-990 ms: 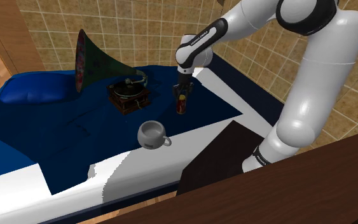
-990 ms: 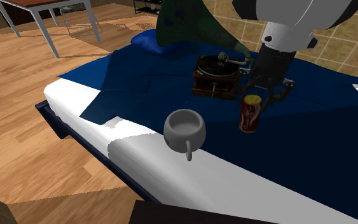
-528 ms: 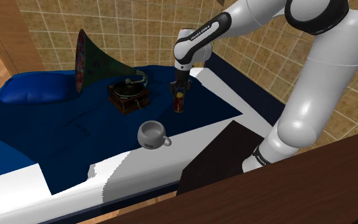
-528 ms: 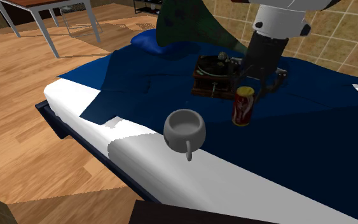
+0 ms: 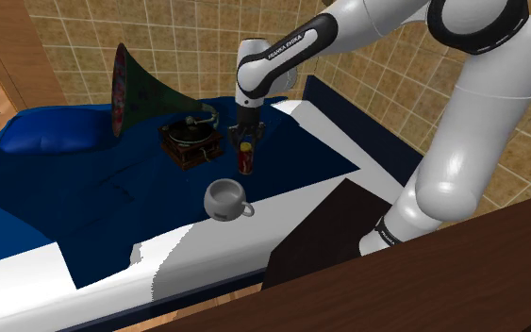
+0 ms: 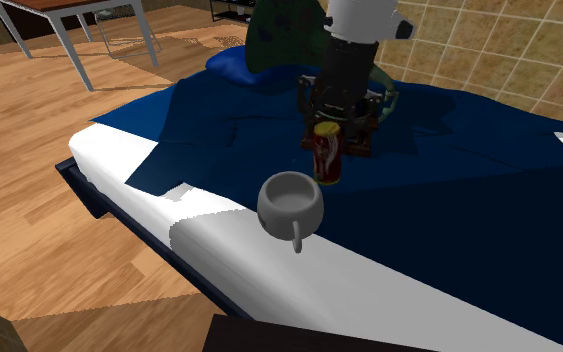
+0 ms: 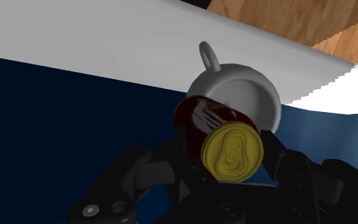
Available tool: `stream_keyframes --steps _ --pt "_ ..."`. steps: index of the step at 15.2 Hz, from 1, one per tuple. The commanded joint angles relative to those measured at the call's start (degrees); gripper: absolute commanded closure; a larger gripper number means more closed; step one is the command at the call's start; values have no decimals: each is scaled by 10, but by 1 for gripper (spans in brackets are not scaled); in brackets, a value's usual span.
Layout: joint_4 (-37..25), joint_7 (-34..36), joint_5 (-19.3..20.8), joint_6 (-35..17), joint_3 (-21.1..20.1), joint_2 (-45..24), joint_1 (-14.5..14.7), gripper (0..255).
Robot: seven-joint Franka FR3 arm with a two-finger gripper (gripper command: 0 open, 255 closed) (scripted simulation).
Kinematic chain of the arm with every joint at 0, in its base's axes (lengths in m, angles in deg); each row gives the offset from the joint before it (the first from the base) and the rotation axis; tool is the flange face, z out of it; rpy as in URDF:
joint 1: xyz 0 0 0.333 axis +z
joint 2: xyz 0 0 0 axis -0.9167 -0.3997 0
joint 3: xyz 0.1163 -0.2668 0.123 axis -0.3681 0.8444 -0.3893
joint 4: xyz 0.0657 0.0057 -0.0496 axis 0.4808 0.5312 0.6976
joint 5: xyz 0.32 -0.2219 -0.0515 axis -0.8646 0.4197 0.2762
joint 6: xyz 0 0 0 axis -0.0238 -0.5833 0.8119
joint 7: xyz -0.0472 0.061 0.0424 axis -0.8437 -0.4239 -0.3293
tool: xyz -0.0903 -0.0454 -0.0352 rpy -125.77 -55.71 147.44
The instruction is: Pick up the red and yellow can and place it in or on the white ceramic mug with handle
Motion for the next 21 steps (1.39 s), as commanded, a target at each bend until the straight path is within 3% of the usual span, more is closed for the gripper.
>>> stream_keyframes --steps 1,3,21 --pt "-8 26 0 3 -10 -2 15 255" --pt "-28 62 1 9 -25 -11 36 255" --pt "-8 49 -2 -110 -25 -110 38 255"
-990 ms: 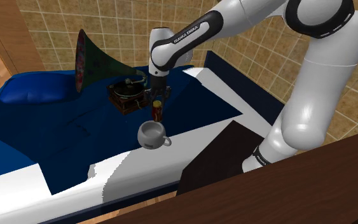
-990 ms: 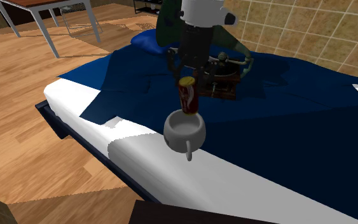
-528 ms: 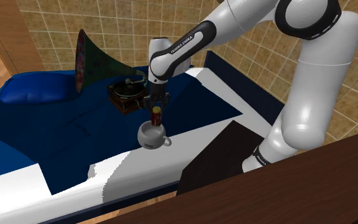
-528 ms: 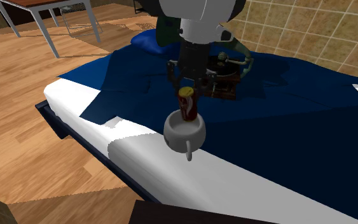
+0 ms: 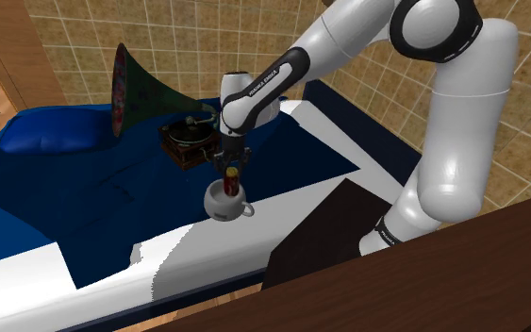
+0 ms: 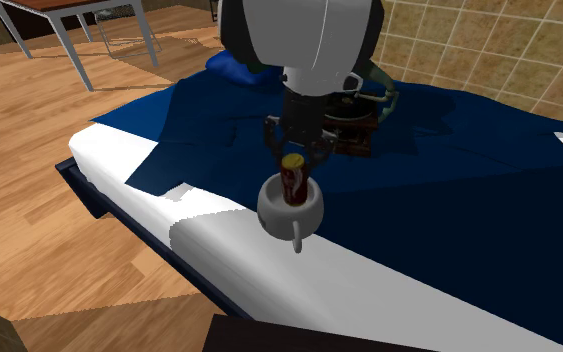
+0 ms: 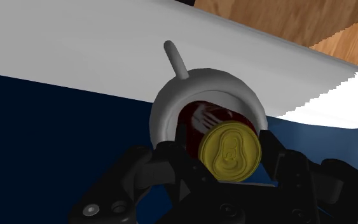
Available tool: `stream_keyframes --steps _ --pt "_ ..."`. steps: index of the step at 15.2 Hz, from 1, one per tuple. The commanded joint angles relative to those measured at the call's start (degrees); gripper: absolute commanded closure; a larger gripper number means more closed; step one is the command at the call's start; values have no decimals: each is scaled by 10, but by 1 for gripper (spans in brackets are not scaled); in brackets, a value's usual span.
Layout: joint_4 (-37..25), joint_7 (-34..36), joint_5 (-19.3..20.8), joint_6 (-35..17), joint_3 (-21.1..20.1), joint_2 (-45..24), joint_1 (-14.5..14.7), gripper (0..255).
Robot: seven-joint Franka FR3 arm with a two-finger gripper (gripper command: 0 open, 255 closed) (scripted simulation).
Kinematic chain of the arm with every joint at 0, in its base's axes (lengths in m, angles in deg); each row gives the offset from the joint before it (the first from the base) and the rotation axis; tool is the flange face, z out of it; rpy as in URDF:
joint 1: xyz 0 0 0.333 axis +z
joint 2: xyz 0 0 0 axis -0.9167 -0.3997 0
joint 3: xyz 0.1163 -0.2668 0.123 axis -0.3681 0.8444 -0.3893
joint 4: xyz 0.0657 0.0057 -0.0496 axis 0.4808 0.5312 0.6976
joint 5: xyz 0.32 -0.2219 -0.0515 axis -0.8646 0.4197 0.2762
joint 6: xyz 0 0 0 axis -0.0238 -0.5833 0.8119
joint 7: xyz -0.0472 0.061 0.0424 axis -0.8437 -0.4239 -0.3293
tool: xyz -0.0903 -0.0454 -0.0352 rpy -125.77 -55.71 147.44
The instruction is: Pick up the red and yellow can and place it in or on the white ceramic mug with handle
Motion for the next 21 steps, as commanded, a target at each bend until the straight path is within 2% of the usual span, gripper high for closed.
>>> stream_keyframes --steps 1,9,10,15,19,21 --pt "-1 -1 0 -10 0 -11 1 255" --pt "-1 0 0 -10 0 -11 1 255" --pt "-1 -1 0 -10 0 -11 1 0" --pt "-1 -1 0 -10 0 -11 1 0" --pt "-16 1 3 54 2 38 -5 0" --pt "-16 1 3 54 3 38 -5 0"
